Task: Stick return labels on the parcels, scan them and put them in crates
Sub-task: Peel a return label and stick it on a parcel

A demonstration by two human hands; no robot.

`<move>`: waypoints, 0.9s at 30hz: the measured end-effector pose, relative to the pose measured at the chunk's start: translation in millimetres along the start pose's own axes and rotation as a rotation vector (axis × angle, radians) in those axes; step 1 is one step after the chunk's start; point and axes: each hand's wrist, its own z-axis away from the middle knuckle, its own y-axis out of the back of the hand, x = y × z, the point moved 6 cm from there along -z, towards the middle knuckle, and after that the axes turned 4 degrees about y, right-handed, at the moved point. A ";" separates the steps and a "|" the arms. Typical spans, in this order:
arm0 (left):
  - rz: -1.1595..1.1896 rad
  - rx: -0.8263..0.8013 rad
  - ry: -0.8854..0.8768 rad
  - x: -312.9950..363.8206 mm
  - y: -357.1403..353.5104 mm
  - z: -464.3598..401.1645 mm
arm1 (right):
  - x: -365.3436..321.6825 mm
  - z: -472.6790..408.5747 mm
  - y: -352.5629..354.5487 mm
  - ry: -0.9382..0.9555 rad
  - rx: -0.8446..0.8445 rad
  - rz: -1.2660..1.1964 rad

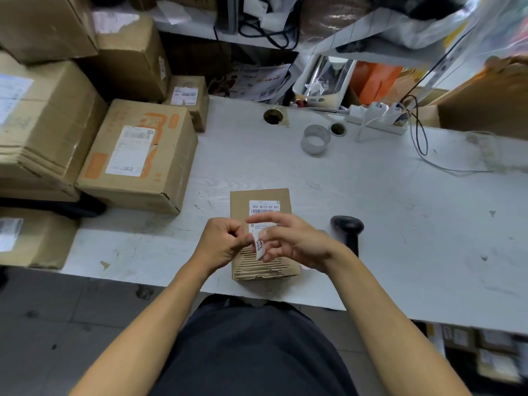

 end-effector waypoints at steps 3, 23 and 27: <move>-0.086 0.005 0.051 -13.3 9.8 -1.9 | -0.8 -1.9 15.4 0.106 0.167 0.085; 0.207 -0.139 0.408 -64.2 -5.3 20.7 | 51.1 11.3 40.3 0.015 0.826 0.600; 0.180 -0.220 0.301 -44.7 -5.3 20.9 | 45.3 26.0 40.2 0.140 0.934 0.424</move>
